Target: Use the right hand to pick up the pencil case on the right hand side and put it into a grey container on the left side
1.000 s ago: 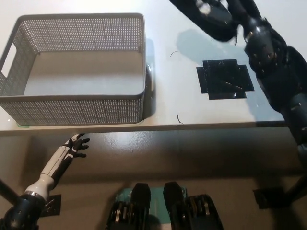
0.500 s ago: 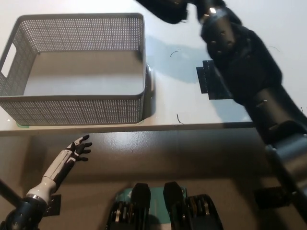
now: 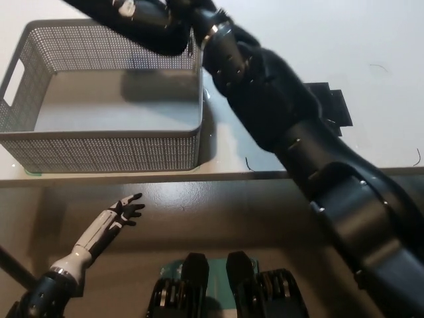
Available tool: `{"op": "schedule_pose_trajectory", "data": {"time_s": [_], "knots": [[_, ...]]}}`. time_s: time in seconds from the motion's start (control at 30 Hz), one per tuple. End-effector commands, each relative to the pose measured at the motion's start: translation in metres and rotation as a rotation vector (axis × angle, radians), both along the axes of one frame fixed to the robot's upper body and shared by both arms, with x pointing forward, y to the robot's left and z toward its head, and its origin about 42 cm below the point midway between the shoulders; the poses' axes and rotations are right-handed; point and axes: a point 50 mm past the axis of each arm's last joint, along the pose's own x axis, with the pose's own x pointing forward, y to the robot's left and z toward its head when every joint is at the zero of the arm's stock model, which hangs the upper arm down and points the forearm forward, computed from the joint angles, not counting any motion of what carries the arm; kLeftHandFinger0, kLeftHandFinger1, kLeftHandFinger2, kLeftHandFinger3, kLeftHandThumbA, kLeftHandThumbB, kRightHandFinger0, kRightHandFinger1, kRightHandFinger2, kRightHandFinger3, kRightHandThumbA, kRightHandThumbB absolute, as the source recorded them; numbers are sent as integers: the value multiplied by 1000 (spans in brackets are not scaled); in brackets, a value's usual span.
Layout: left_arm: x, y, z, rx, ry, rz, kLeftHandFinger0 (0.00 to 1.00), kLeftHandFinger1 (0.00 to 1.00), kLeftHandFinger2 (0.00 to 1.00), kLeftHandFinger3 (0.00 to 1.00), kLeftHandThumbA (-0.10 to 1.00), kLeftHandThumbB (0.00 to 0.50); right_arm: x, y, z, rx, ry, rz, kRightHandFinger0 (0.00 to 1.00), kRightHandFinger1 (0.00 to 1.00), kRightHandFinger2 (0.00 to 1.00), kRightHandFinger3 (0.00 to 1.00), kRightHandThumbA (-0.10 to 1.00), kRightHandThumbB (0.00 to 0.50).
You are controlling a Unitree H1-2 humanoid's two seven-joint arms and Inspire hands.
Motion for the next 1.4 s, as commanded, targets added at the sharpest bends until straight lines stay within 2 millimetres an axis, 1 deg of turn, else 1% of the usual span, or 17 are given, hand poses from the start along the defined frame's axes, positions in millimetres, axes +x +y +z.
{"op": "schedule_pose_trajectory", "data": {"time_s": [0.0,0.13,0.2,0.23,0.27,0.3,0.33,0.37,0.4,0.47,0.53,0.9,1.07,1.2,1.23,1.3,1.37], "knots": [[13,-9,17,30,-87,-31,847,871,878,959,1000,500,-7,24,39,15,-109,27,0,369,719,766,-100,190],[14,-13,17,12,-81,-44,859,864,867,948,1000,500,-4,25,22,-10,-45,13,0,388,749,807,-100,181],[14,-15,17,2,-78,-52,855,866,867,946,1000,500,-1,21,12,-29,13,12,18,441,810,879,-100,178],[15,-17,17,-5,-77,-57,846,864,867,941,1000,500,1,17,9,-42,42,8,207,583,878,979,-66,214],[15,-18,18,-12,-76,-60,844,864,868,940,1000,500,3,14,6,-56,74,6,239,582,823,900,-47,218],[15,-19,17,-13,-74,-63,843,864,868,937,1000,500,5,10,2,-80,122,8,570,872,1000,1000,221,297],[15,-21,18,-19,-72,-70,837,864,866,931,1000,500,7,6,-1,-128,174,29,980,1000,1000,1000,493,398],[16,-22,17,-23,-67,-76,843,870,871,931,1000,500,9,1,-4,-164,199,48,1000,1000,1000,1000,635,448],[16,-23,17,-23,-65,-81,848,875,878,931,1000,500,10,-2,-6,-183,203,50,1000,1000,1000,1000,720,482],[17,-24,18,-22,-63,-86,846,875,882,927,1000,500,11,-6,-9,-225,223,49,1000,1000,1000,1000,883,500],[20,-28,18,-20,-61,-96,842,875,885,922,1000,500,12,-14,-11,-232,247,40,1000,1000,1000,1000,975,500],[22,-28,18,19,-56,-113,866,893,902,934,1000,500,5,-39,-25,-184,268,53,1000,1000,1000,1000,1000,500],[20,-23,19,22,-66,-99,857,890,900,921,1000,500,-12,-58,-28,-125,237,93,1000,1000,1000,1000,1000,500],[9,-13,11,3,-44,-79,845,883,888,917,1000,500,-34,-70,-30,-92,182,134,1000,1000,1000,1000,1000,490],[7,-11,9,-2,-40,-70,843,882,884,914,1000,500,-37,-71,-30,-87,176,141,1000,1000,1000,1000,1000,500],[1,-8,5,-20,-24,-63,835,879,880,908,999,500,-49,-81,-31,-46,167,162,1000,1000,1000,1000,1000,500],[0,-7,4,-17,-30,-49,790,850,860,894,991,500,-62,-98,-28,-20,139,166,1000,1000,1000,1000,1000,474]]}}
